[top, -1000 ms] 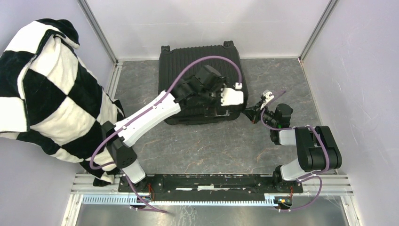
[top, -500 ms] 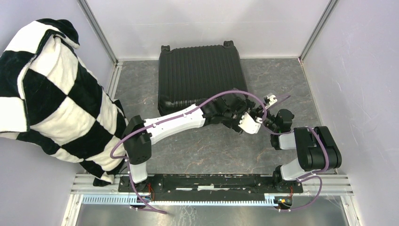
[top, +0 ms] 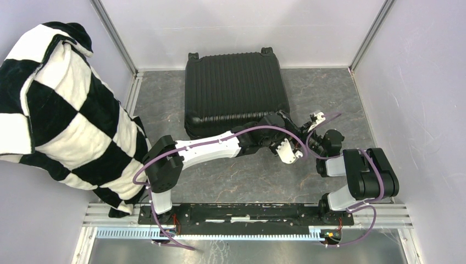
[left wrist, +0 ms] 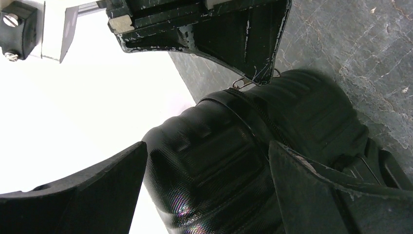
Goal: Pack the luggage
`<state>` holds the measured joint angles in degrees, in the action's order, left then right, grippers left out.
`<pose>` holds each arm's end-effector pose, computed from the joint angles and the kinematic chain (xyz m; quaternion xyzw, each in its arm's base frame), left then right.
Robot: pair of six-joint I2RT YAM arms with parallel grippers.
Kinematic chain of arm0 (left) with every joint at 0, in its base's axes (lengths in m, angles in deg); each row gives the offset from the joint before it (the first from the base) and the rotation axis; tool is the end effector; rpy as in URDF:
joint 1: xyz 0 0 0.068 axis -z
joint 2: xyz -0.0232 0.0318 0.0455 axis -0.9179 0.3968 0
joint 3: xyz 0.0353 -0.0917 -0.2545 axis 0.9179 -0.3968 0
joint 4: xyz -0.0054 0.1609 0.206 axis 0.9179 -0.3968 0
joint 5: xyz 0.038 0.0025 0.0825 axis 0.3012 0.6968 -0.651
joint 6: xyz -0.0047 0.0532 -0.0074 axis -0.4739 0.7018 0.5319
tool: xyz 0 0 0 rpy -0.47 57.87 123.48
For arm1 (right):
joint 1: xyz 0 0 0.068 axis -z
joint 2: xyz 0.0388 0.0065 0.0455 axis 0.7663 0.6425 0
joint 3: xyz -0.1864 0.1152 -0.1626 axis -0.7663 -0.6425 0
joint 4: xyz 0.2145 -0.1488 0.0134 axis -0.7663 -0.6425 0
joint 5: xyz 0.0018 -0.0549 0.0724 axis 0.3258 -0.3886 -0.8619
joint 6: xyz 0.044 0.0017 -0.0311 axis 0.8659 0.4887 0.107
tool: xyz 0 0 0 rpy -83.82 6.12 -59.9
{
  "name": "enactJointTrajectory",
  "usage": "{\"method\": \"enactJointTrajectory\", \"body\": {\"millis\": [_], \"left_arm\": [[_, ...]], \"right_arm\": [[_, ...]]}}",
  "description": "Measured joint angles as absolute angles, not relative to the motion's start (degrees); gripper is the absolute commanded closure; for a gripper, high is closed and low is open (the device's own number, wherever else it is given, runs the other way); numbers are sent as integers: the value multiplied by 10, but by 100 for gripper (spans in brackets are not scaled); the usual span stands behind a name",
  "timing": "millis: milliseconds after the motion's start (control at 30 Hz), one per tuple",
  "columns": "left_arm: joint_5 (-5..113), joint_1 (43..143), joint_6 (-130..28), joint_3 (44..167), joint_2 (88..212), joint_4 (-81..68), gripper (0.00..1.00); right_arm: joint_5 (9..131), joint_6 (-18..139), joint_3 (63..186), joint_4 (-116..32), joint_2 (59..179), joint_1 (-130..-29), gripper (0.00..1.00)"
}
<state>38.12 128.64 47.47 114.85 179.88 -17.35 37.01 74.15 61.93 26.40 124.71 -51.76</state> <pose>0.2056 -0.3771 0.2637 0.8367 0.2644 0.1581 0.4528 0.2314 0.0303 0.1489 -0.1188 0.7245 0.3736 0.5669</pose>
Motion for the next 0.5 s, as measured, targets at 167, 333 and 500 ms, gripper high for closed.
{"method": "enactJointTrajectory", "body": {"millis": [167, 333, 500], "left_arm": [[379, 1285, 479, 1150, 1799, -175, 0], [381, 1280, 478, 1160, 1799, -186, 0], [381, 1273, 475, 1192, 1797, -193, 0]], "right_arm": [[377, 745, 612, 275, 1244, -518, 100], [380, 754, 606, 290, 1243, -518, 100], [390, 757, 597, 296, 1230, -521, 100]]}}
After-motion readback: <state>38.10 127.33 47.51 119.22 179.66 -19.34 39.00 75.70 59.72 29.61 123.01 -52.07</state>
